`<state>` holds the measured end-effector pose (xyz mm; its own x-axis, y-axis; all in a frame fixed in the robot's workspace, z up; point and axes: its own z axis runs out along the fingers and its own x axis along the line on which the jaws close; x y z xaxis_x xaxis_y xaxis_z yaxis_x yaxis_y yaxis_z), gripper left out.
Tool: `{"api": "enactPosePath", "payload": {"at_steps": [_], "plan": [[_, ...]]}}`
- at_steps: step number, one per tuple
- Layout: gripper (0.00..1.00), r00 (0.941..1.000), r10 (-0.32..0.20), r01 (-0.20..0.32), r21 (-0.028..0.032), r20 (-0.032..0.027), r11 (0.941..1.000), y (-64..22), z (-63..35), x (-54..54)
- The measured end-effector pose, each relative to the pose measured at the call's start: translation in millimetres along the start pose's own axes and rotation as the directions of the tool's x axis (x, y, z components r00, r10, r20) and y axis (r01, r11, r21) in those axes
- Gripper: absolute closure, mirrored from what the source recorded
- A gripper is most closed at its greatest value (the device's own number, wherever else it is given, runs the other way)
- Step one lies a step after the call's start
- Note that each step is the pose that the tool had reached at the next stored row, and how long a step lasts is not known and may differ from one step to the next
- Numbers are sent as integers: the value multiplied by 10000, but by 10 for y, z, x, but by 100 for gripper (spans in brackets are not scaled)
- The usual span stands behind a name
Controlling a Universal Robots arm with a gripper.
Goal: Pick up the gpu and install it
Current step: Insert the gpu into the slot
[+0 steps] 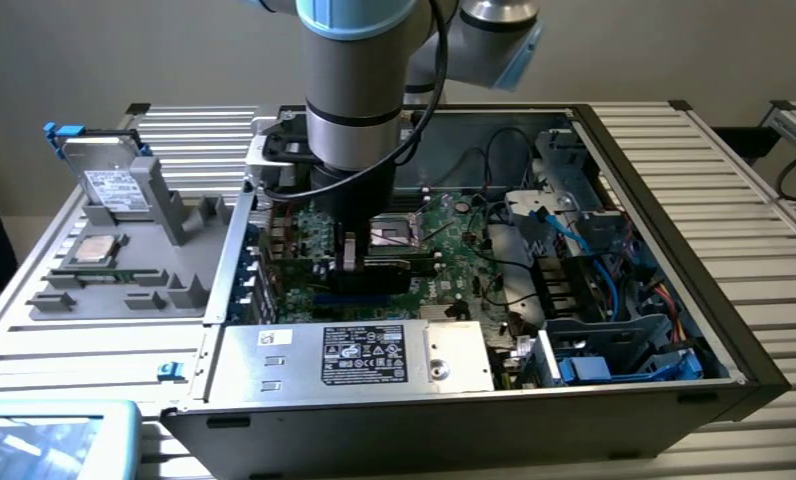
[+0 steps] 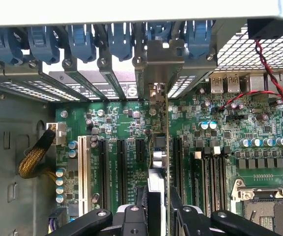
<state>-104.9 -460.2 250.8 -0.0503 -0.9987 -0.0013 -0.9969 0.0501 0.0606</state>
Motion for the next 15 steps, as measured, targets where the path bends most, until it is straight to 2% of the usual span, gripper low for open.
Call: {"api": "enactPosePath", "payload": {"at_steps": [15], "plan": [[72, 10000, -14, 14, 2, 0, 10000, 10, 17, -2]]}}
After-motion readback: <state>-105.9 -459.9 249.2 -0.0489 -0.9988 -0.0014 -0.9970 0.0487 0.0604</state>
